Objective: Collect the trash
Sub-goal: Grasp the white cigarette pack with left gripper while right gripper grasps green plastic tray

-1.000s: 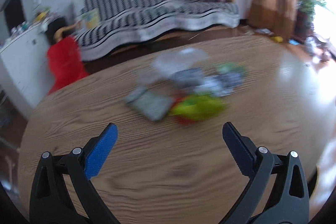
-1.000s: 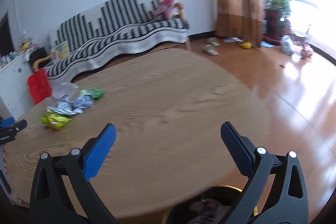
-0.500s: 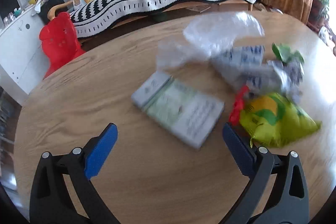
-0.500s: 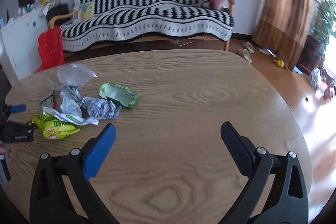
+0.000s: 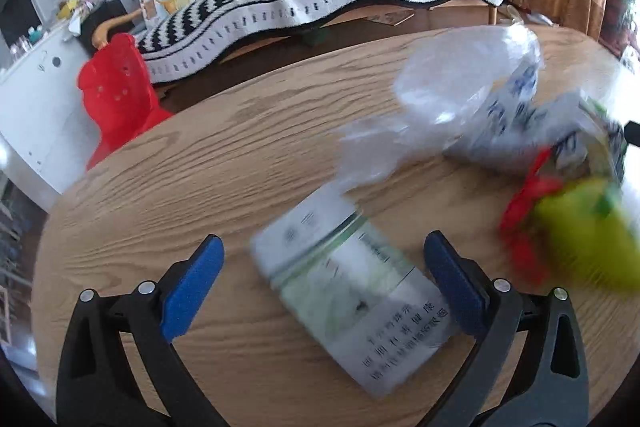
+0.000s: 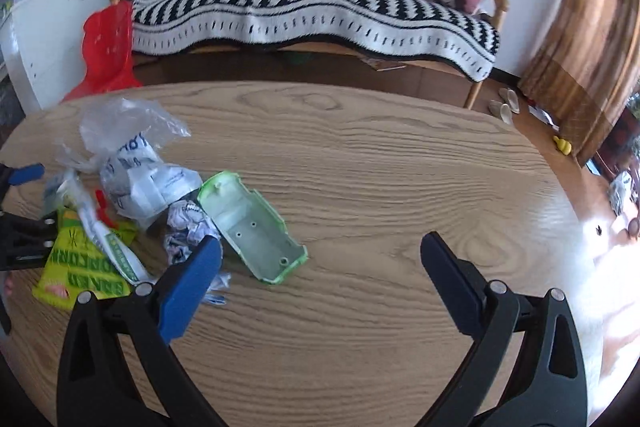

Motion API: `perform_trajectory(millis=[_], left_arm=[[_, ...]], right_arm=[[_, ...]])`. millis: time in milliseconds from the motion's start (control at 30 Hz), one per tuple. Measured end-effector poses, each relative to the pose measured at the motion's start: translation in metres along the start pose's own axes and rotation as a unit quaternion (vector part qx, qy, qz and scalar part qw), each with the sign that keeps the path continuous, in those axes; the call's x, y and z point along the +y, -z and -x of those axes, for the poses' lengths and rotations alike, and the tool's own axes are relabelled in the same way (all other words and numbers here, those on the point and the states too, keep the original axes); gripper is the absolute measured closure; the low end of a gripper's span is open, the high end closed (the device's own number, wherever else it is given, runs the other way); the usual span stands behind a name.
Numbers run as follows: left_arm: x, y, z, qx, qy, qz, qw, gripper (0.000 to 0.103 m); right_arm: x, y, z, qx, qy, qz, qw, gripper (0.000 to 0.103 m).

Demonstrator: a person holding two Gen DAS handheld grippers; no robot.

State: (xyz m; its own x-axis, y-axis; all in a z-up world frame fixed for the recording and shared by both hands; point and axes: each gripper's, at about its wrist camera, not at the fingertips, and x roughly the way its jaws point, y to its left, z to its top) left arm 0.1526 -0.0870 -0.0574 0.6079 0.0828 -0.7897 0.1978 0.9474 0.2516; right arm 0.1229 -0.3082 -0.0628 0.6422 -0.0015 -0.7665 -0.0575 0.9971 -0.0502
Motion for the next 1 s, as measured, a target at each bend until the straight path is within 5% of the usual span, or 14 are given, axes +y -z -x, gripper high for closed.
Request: perform_trajectory(millis=[267,667,767,800,833,867,900,1000], left_arm=[[0.054,0.033,0.008,0.024,-0.012,0.032,0.9991,0.006],[0.083,0.039,-0.007,0.027,0.068,0.100,0.9923,0.006],[0.083,0.038,-0.009,0.021,0.073,0.097,0.9924,0.011],[0.081,0.037,-0.007,0.012,0.074,0.094,0.9928,0.018],[0.081,0.034,-0.005,0.007,0.075,0.089,0.9932,0.043],[0.080,0.032,-0.003,0.007,0.074,0.085,0.9936,0.049],[0.077,0.031,-0.003,0.012,0.073,0.083,0.9938,0.049],[0.072,0.031,-0.001,0.008,0.071,0.076,0.9946,0.050]], right_arm=[[0.008,0.002,-0.019,0.012,-0.003,0.048,0.999,0.006],[0.016,-0.019,-0.048,0.028,-0.056,0.117,0.991,0.007],[0.008,-0.019,-0.050,0.036,-0.095,0.064,0.993,0.024],[0.007,-0.017,-0.048,0.027,-0.085,0.056,0.994,0.031],[0.008,-0.017,-0.046,0.022,-0.087,0.050,0.995,0.042],[0.008,-0.016,-0.044,0.017,-0.086,0.047,0.995,0.050],[0.008,-0.016,-0.042,0.014,-0.087,0.041,0.995,0.070],[0.004,-0.013,-0.043,0.012,-0.089,0.017,0.996,0.070]])
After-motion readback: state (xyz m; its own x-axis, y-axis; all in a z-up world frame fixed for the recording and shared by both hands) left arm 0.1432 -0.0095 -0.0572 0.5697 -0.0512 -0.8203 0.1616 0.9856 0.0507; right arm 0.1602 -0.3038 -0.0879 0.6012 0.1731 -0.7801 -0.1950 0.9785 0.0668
